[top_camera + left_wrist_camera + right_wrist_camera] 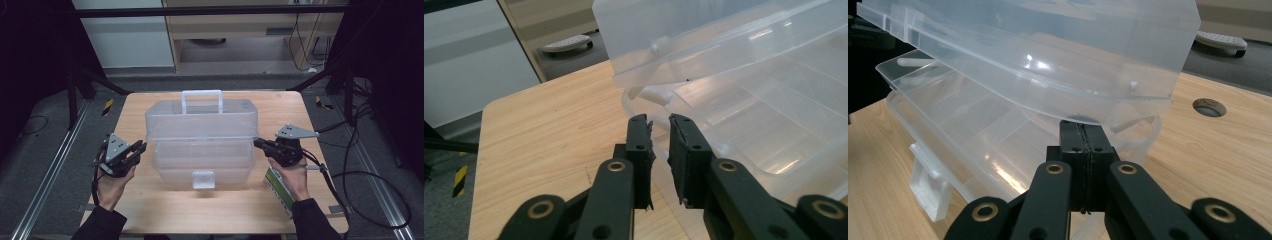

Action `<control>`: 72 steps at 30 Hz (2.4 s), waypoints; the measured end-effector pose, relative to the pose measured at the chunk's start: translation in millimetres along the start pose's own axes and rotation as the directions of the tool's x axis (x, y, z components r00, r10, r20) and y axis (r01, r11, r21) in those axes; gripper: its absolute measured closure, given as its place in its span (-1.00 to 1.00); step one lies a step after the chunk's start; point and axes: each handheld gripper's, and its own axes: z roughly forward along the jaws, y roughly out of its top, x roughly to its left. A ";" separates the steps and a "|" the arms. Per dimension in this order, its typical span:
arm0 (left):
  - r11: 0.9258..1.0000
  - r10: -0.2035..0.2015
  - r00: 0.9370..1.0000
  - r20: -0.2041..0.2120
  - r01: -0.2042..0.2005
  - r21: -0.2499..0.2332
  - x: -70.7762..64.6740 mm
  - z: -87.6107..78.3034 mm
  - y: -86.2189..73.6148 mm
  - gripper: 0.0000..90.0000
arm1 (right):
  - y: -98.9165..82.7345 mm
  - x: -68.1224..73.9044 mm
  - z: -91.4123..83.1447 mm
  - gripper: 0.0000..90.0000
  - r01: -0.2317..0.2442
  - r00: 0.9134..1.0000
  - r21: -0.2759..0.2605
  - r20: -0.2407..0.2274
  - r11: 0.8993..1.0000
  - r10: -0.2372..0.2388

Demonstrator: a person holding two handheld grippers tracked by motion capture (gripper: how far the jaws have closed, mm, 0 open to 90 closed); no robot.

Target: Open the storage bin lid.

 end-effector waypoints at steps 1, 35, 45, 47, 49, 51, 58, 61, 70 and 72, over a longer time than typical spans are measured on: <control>1.000 0.005 1.000 -0.001 -0.005 -0.001 -0.7 0.9 0.3 0.69 | 0.0 0.0 0.0 1.00 0.000 1.000 0.000 0.000 1.000 0.000; 0.999 0.012 0.998 -0.063 -0.015 -0.049 -12.3 16.0 18.1 0.56 | -0.8 2.5 0.4 0.83 0.030 0.999 0.051 0.021 0.998 -0.031; 0.999 0.010 0.998 -0.067 -0.013 -0.042 -12.7 15.5 19.1 0.58 | -15.0 1.3 11.1 0.58 0.015 0.996 0.191 0.079 0.981 -0.030; 0.999 0.010 0.998 -0.067 -0.013 -0.042 -12.7 15.6 19.1 0.58 | -18.0 -0.1 14.0 0.56 0.000 0.997 0.218 0.076 0.976 -0.017; 0.999 0.010 0.998 -0.065 -0.012 -0.041 -12.3 15.5 19.0 0.58 | -19.1 -0.4 15.5 0.55 0.008 0.996 0.230 0.080 0.973 -0.027; 0.999 0.011 0.998 -0.064 -0.014 -0.040 -12.0 15.4 18.9 0.58 | -20.7 1.0 19.1 0.55 0.012 0.997 0.240 0.067 0.971 -0.029; 0.999 0.010 0.998 -0.063 -0.012 -0.040 -11.3 15.8 19.1 0.58 | -23.6 1.1 23.6 0.58 0.022 0.996 0.269 0.081 0.963 -0.045; 0.999 0.011 0.998 -0.065 -0.014 -0.038 -11.2 16.2 19.3 0.59 | -24.5 1.4 25.6 0.59 0.019 0.996 0.281 0.078 0.959 -0.043; 0.999 0.007 0.998 -0.064 -0.009 -0.034 -10.6 16.7 19.8 0.59 | -24.8 1.8 27.9 0.69 -0.002 0.997 0.289 0.069 0.957 -0.019; 0.999 0.007 0.998 -0.063 -0.009 -0.034 -10.2 17.0 19.9 0.59 | -25.0 2.0 28.7 0.73 -0.017 0.998 0.288 0.067 0.957 -0.002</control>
